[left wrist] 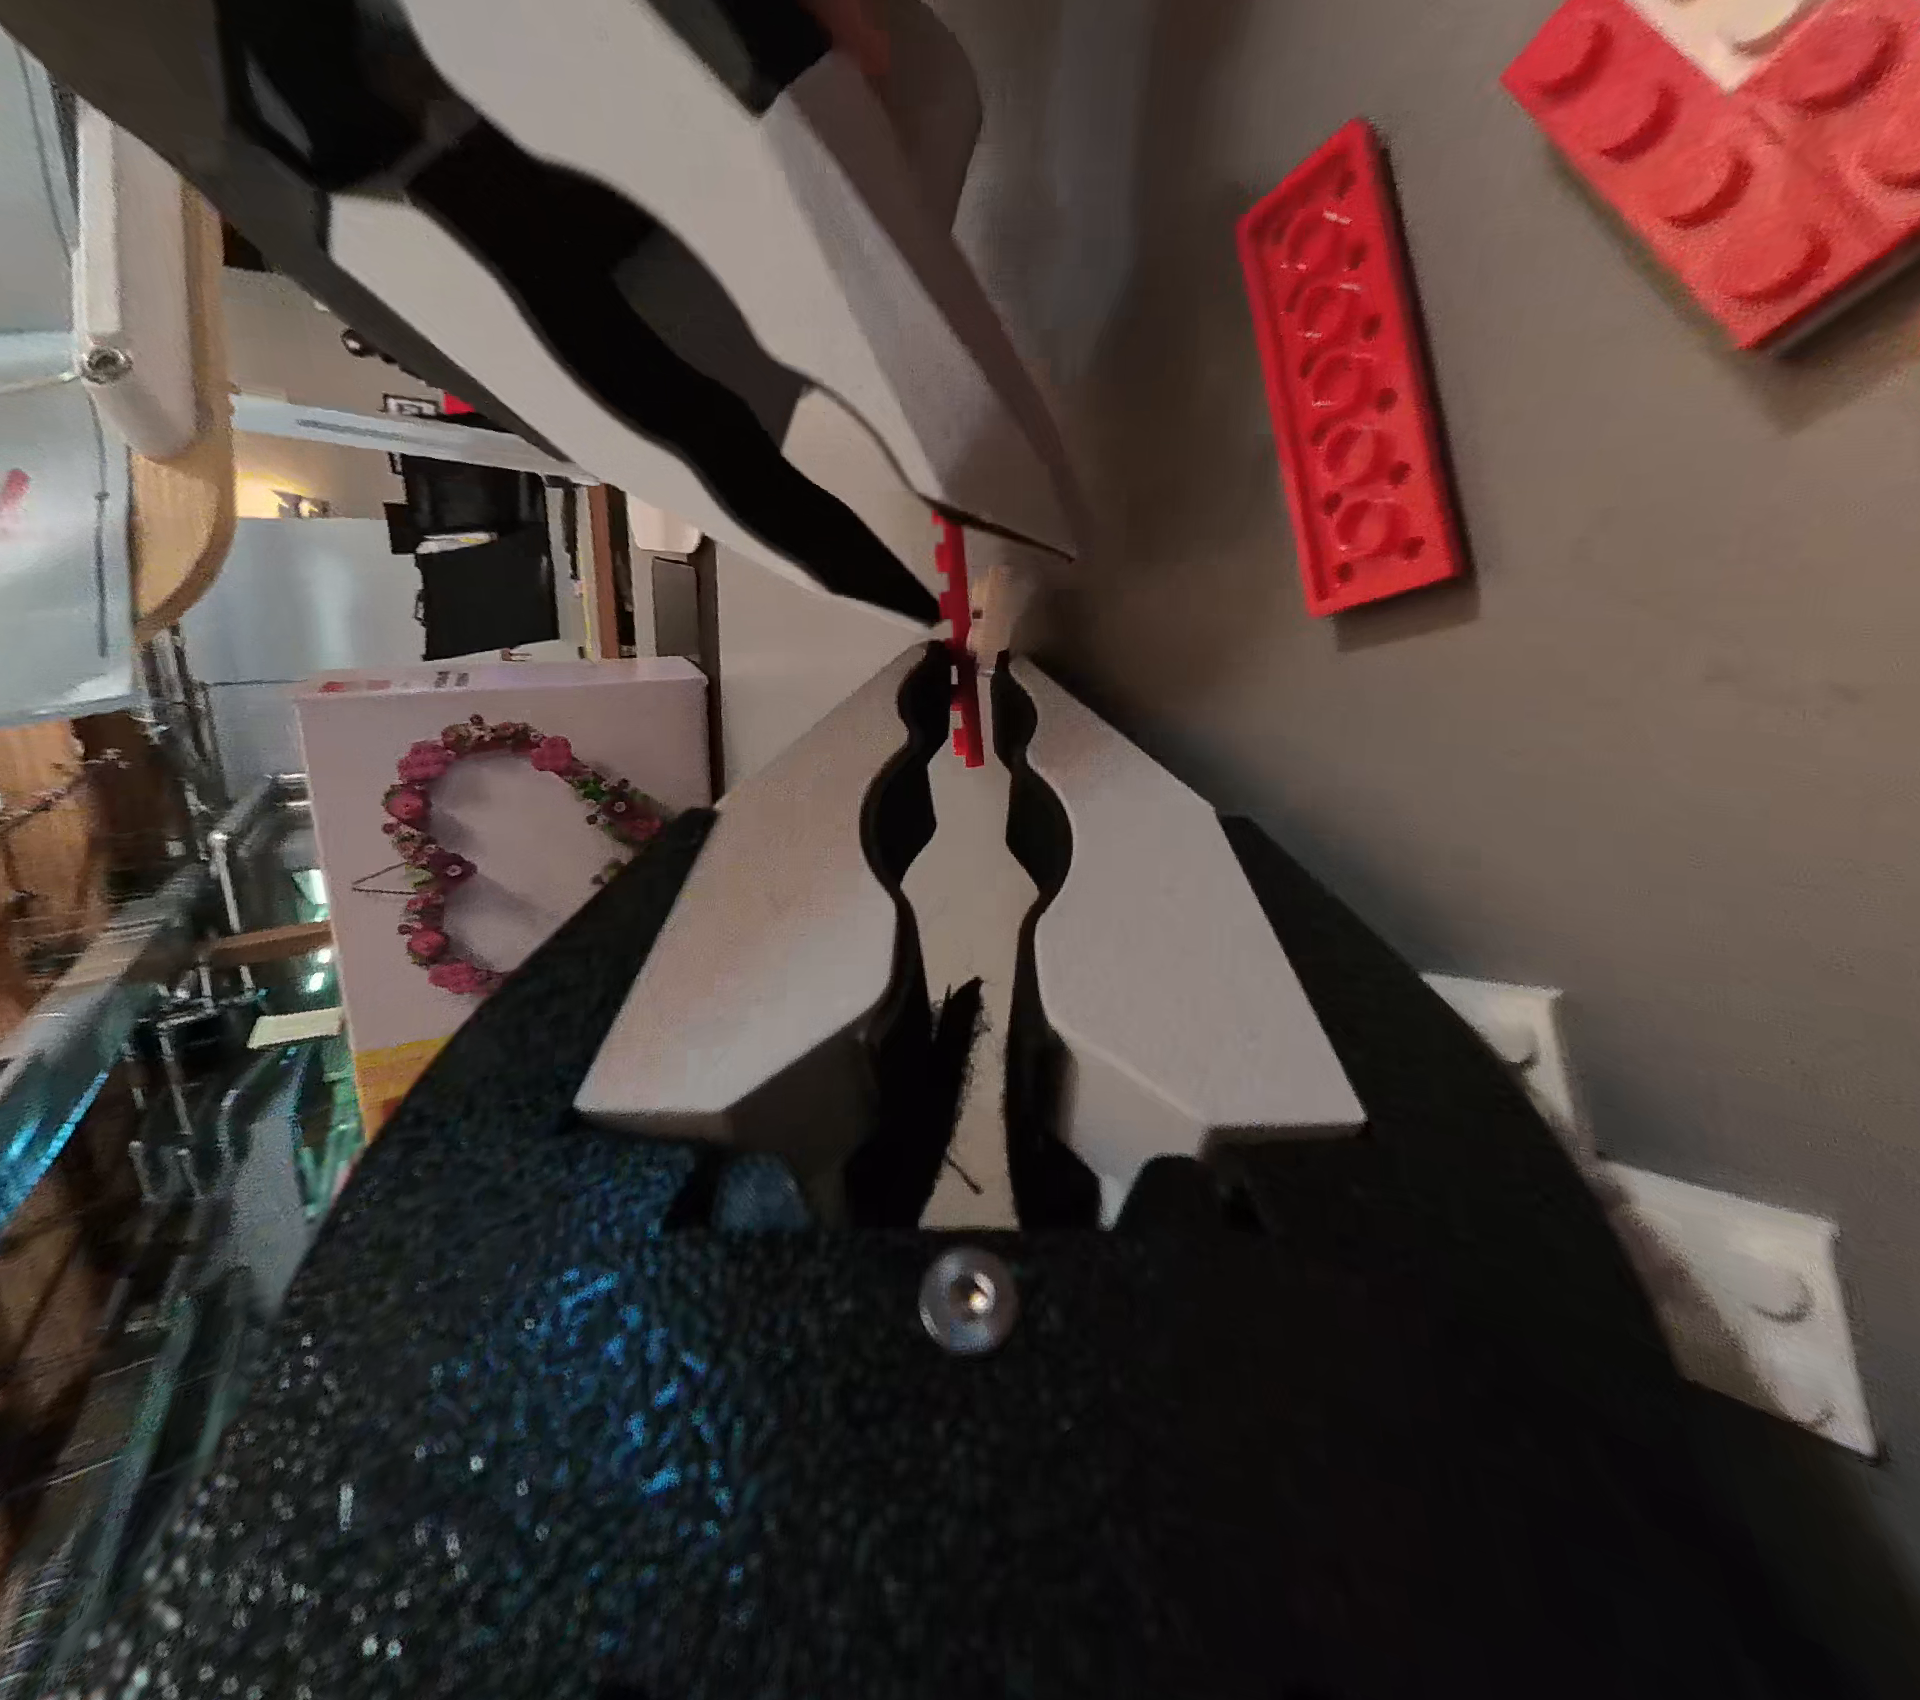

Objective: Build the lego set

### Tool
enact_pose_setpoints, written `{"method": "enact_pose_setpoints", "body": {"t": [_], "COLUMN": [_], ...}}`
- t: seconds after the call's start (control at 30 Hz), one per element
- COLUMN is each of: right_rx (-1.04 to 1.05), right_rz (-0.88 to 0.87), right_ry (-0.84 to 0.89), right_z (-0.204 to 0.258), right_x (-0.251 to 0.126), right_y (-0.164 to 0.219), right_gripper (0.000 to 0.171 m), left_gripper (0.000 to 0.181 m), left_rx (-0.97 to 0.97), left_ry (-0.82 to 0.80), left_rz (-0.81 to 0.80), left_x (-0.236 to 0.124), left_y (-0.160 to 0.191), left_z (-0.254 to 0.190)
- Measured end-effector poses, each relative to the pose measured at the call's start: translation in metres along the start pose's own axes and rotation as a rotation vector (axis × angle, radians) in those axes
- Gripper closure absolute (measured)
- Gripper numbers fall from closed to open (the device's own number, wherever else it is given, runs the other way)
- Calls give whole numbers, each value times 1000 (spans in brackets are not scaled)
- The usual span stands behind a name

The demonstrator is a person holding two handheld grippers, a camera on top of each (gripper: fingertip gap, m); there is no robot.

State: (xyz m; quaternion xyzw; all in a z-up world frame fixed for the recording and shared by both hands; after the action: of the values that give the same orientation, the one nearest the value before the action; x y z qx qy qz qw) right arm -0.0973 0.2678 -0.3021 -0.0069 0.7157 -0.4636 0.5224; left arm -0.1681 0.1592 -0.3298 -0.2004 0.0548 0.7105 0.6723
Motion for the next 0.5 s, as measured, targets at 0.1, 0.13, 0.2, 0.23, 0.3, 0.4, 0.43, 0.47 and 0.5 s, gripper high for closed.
{"method": "enact_pose_setpoints", "body": {"t": [0.1, 0.13, 0.2, 0.23, 0.3, 0.4, 0.43, 0.47, 0.5], "right_rx": [-144, -183, -252, -280, -339, -430, -459, -483, -499], "right_rz": [50, 76, 104, 107, 102, 104, 106, 107, 109], "right_ry": [80, 109, 170, 194, 242, 306, 320, 330, 341], "right_z": [8, 10, 12, 13, 13, 15, 16, 17, 17], "right_x": [1, 2, 5, 5, 6, 9, 11, 12, 13], "right_y": [-2, -2, -1, -1, -1, 0, 1, 1, 1], "right_gripper": [139, 141, 144, 147, 150, 155, 158, 160, 160], "left_gripper": [176, 176, 176, 176, 176, 175, 175, 176, 176], "left_rx": [-62, -85, -130, -149, -187, -242, -258, -275, -288], "left_ry": [28, 37, 59, 69, 89, 118, 128, 139, 148], "left_rz": [-4, -8, -14, -16, -19, -23, -26, -28, -29], "left_x": [0, 1, 1, 1, 1, 1, 1, 1, 1], "left_y": [2, 3, 5, 6, 7, 10, 10, 11, 11], "left_z": [3, 3, 5, 6, 7, 9, 10, 11, 11]}}
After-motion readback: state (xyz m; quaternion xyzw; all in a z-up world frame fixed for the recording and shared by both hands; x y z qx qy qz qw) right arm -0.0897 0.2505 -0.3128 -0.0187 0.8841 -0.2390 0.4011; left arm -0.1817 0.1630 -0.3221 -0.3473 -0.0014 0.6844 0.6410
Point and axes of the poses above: each gripper's, where its closed fingertips meet, x out along the fingers, y out of its underside, z = x × y across the jaws, the point moved 10 cm from there along -x, back along the fingers, and after that the axes turned 8 degrees about -y, right-handed, at the moved point
